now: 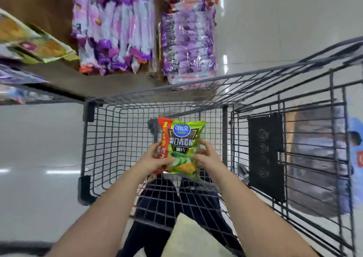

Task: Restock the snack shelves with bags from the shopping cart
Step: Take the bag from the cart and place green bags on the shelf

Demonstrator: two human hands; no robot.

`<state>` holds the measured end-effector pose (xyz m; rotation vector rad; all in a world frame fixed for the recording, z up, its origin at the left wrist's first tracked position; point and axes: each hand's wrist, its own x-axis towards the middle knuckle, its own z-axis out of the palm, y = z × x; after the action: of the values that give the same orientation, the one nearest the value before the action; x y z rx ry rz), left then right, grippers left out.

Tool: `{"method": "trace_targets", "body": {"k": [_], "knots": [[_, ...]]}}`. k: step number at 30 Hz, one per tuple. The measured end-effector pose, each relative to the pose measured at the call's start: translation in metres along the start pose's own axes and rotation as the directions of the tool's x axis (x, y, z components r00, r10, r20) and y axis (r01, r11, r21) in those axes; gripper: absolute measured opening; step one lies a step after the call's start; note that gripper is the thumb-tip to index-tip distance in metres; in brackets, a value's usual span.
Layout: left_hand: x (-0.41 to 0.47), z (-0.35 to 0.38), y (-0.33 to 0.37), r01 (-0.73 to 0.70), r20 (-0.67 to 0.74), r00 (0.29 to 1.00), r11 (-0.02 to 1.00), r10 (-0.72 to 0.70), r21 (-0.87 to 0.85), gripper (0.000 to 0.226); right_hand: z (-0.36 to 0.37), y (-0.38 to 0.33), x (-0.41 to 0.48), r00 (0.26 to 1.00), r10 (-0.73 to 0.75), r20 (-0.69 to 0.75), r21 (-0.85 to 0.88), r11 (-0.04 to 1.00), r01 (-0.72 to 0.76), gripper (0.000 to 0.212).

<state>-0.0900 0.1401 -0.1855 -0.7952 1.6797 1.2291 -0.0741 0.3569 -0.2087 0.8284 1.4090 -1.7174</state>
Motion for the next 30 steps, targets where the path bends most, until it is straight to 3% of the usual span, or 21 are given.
{"method": "trace_targets", "body": {"k": [5,8,13,18,22,30], "knots": [[-0.071,-0.066,-0.027,-0.135,-0.190,0.978,0.954,0.085,-0.267,0.076,0.071,-0.036,-0.028,0.980,-0.105,0.166,-0.096,0.988,0.122,0.072],[-0.106,-0.103,-0.043,-0.287,-0.296,0.940,0.859,0.168,-0.424,0.067,0.129,-0.058,-0.045,0.954,-0.196,0.225,-0.125,0.966,0.227,0.066],[-0.162,-0.165,-0.077,-0.489,-0.495,0.842,0.696,0.217,-0.527,0.049,0.238,-0.069,-0.074,0.900,-0.317,0.301,-0.168,0.911,0.377,0.055],[-0.220,-0.251,-0.142,-0.601,-0.598,0.772,0.559,0.217,-0.572,0.069,0.364,-0.046,-0.111,0.821,-0.428,0.376,-0.204,0.826,0.525,0.054],[-0.260,-0.332,-0.209,-0.678,-0.694,0.701,0.453,0.165,-0.578,0.051,0.477,-0.013,-0.138,0.768,-0.468,0.438,-0.196,0.784,0.589,0.036],[-0.335,-0.470,-0.321,-0.809,-0.844,0.533,0.328,0.058,-0.488,0.032,0.680,0.047,-0.184,0.646,-0.474,0.598,-0.168,0.714,0.680,0.041]]}}
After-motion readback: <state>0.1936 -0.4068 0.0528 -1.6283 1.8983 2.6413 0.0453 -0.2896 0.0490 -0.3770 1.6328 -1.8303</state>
